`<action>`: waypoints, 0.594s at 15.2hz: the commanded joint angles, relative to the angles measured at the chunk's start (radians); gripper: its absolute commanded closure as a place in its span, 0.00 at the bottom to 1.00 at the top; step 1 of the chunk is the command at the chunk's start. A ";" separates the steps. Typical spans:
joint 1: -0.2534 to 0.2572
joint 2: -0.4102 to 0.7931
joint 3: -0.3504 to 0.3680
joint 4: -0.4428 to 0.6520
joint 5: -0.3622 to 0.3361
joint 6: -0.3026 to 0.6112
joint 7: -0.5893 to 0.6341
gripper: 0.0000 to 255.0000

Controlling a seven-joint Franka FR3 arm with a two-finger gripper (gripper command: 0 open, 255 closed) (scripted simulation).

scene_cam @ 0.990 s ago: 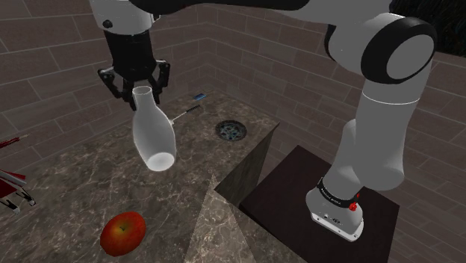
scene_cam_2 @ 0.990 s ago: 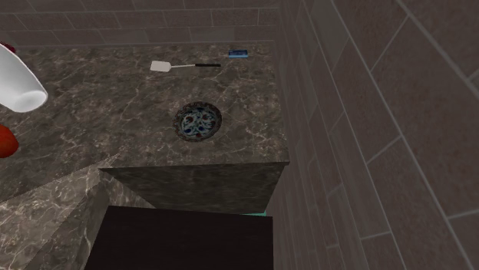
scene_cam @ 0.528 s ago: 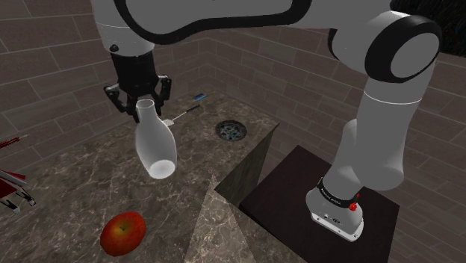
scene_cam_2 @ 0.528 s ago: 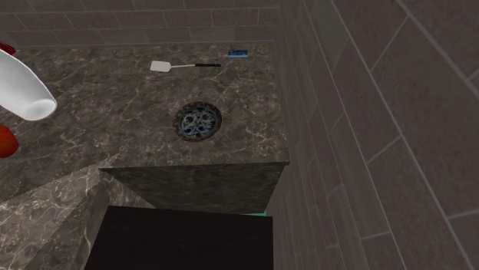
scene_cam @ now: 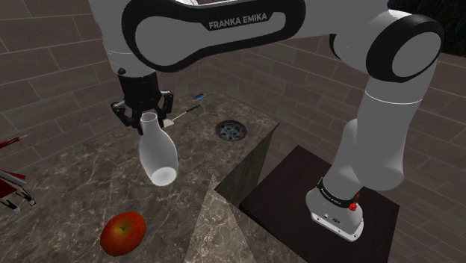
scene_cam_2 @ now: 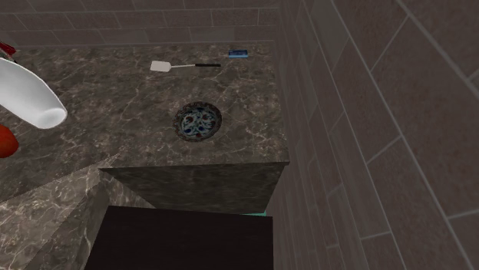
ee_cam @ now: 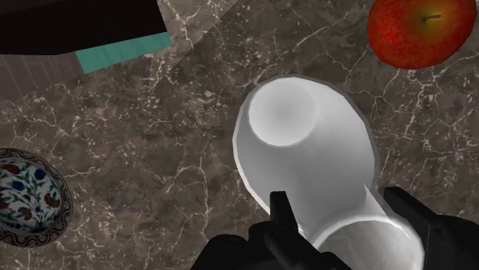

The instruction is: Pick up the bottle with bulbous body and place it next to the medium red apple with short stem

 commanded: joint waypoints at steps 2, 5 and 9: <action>-0.001 -0.001 0.000 -0.041 -0.001 0.042 0.004 1.00; -0.002 0.002 -0.001 -0.078 -0.003 0.081 0.007 1.00; -0.003 0.009 -0.003 -0.123 -0.006 0.132 0.011 1.00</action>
